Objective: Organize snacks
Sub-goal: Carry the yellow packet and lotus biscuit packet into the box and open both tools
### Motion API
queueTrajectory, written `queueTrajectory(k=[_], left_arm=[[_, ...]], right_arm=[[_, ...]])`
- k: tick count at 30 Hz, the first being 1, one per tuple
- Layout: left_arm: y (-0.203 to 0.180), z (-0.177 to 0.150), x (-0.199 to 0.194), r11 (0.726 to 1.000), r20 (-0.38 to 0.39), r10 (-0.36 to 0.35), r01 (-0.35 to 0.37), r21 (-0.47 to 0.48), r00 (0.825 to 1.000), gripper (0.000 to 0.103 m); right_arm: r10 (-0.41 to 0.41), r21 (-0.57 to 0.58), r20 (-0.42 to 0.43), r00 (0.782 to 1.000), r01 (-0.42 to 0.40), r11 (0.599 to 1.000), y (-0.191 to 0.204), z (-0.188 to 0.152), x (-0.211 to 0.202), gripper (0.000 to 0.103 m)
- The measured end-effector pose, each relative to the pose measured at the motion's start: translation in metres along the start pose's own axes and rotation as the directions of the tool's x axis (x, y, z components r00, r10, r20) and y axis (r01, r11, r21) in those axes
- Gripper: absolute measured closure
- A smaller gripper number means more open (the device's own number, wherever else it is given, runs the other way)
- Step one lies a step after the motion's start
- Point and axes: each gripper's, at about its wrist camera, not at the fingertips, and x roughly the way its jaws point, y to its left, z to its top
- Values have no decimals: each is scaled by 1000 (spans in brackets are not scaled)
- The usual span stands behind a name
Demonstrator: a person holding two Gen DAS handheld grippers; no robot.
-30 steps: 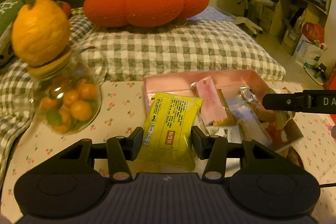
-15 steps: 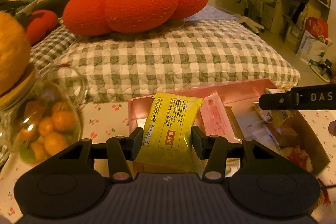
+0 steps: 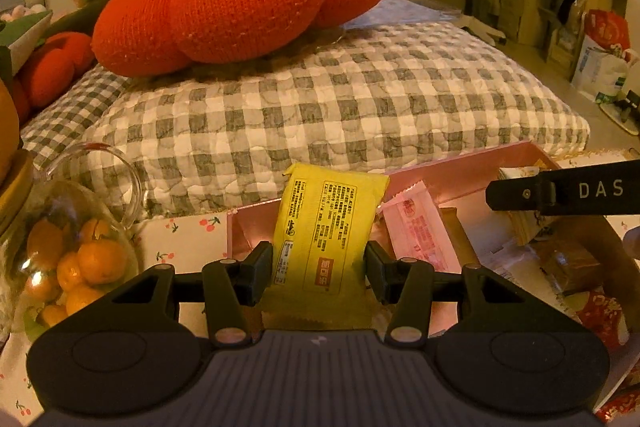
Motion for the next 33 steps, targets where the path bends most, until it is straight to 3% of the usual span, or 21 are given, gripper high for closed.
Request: queueTrajectory(k=[3,5,10,26,33], left_arm=[[1,1,-1,1000,4,-1,1,8,1000,48],[0,1,-2,1000,7,1,-1,7,1000,36],[1,4,-4,1000,2,-14,14,-3,1000,30],[-7,4,-56,1000,16,-10,10,-12,1000,9],[-15,-3,-84,1000,20,-10,11,-11,1000,5]], right_arm=[[6,-10,-10,1000,-6,1000,2,0,0,40],[7,-16,-13,1000,-7,1000,3,0,-2,34],[1,-7,-7,1000,-1,1000,4,3,-12,23],[-6,-25,23,1000,6,1000,15,4,-80,17],[8,-46,20,1000,-7,999,23,-6,-114,16]])
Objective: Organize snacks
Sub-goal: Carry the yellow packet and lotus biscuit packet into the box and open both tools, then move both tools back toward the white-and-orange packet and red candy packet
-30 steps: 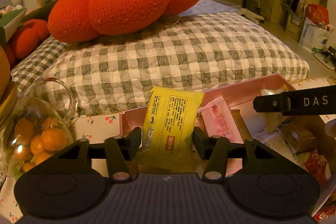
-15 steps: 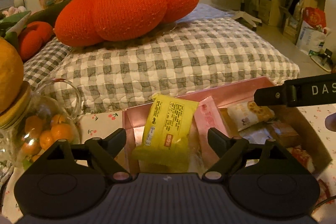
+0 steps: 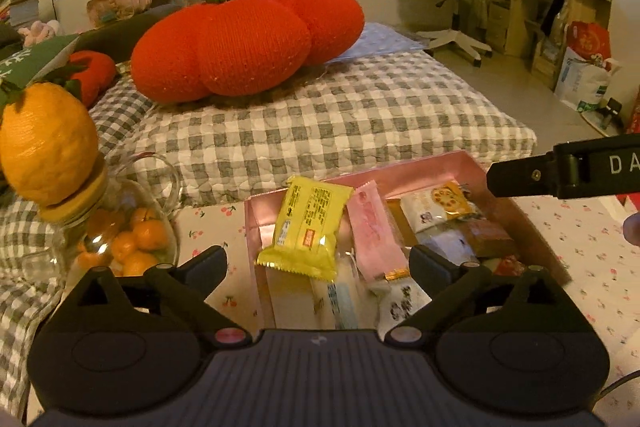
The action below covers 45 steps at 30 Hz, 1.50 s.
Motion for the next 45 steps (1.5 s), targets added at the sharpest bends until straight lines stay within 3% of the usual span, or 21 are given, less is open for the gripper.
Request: queueTrajectory(k=[21,33,45], left_arm=[[-4,-43,-49,998,-55,-3,0,-59,998,1],[0,-83,-47,997,-105,-11,2,-79,994,1],[-6,-120,-44,998,-64,-58,58,4,996,1]], right_arm=[[-13,-55,-25,1000,11,998,1,-50,-68,11],[-33,-64,-76,997,28,998,-13,-94,-63,11],[-69,-74,-56,996,65,995,-36,-132,-47,11]])
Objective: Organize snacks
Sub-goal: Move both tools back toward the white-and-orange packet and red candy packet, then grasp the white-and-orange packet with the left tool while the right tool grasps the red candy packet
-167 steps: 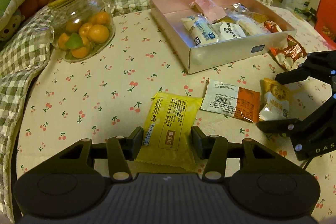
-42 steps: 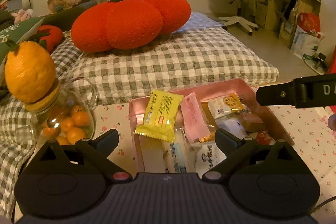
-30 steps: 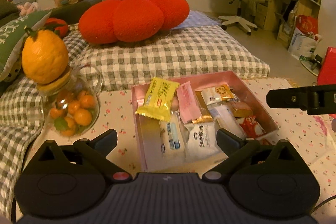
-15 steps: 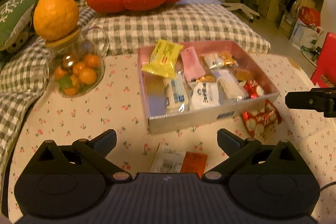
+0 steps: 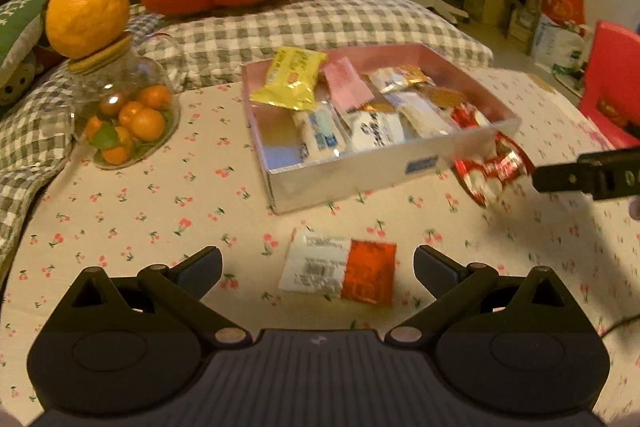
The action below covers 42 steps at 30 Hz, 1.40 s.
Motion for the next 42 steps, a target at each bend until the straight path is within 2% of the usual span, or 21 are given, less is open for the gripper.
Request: queueTrajectory(k=[3,7,13,15,19,25,27,32,35,38,42], left_arm=[[0,-12,4,1000,8,-28,28,9,1000,1],[2,-26,8,999,31,-32,31,30,999,1],[7,-39,20,998,23,-53,52,38,998,0],[10,-41,21,998,44,-68,68,11,997,0],[8,-41,24,997,71,-75,74,19,995,0],[3,-35,31,997,77,-77,76,19,994,0],[3,-32,33,997,77,-79,78,16,994,4],[3,-26,34,997,80,-79,78,16,994,24],[3,-24,33,997,72,-74,73,12,995,31],[4,-22,33,998,69,-69,69,4,995,37],[4,-20,31,997,60,-72,72,-1,996,44]], right_arm=[[4,2,9,1000,-4,1000,-4,-8,5,11],[7,-31,16,1000,-6,1000,-4,-20,12,11],[24,-82,3,1000,-24,996,3,-29,25,11],[22,-91,-2,1000,-22,996,5,-30,30,11],[9,-131,20,1000,-7,991,12,-32,38,6],[-3,-153,40,999,9,988,20,-27,48,5],[-5,-142,41,999,11,990,20,-23,51,6],[-5,-88,48,999,9,996,16,-14,55,7],[-4,-69,52,999,7,998,15,-10,55,8],[-3,-64,57,998,7,998,14,-9,53,16],[-3,-68,52,999,6,998,15,-8,51,32]])
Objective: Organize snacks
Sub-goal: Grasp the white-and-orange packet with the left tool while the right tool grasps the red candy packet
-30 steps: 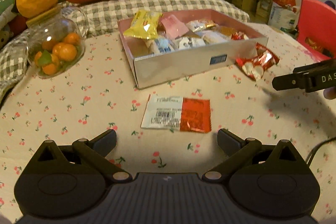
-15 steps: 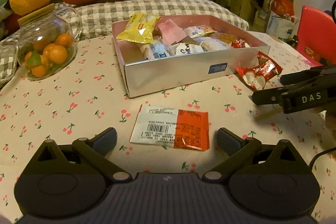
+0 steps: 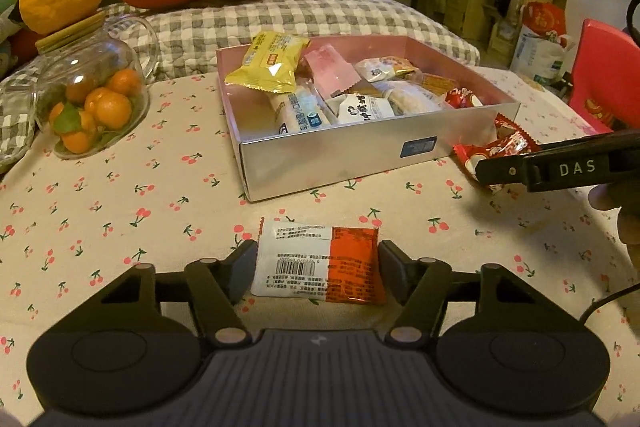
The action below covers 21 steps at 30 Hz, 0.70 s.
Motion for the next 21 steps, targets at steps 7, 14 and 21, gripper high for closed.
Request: queueTrajectory(k=[7,14,21], left_arm=[[-4,8,0,1000,-64,10,-11,-10,998,49],[-5,11,-2,998,-101,-27,21,-56,994,57],[-7,14,-4,996,-127,-50,41,-73,991,62]], right_arm=[[20,3,-4,1000,-20,1000,0,5,-5,66],[58,31,-21,998,-57,998,1,9,-10,67],[82,57,-63,995,-79,995,3,13,-13,67]])
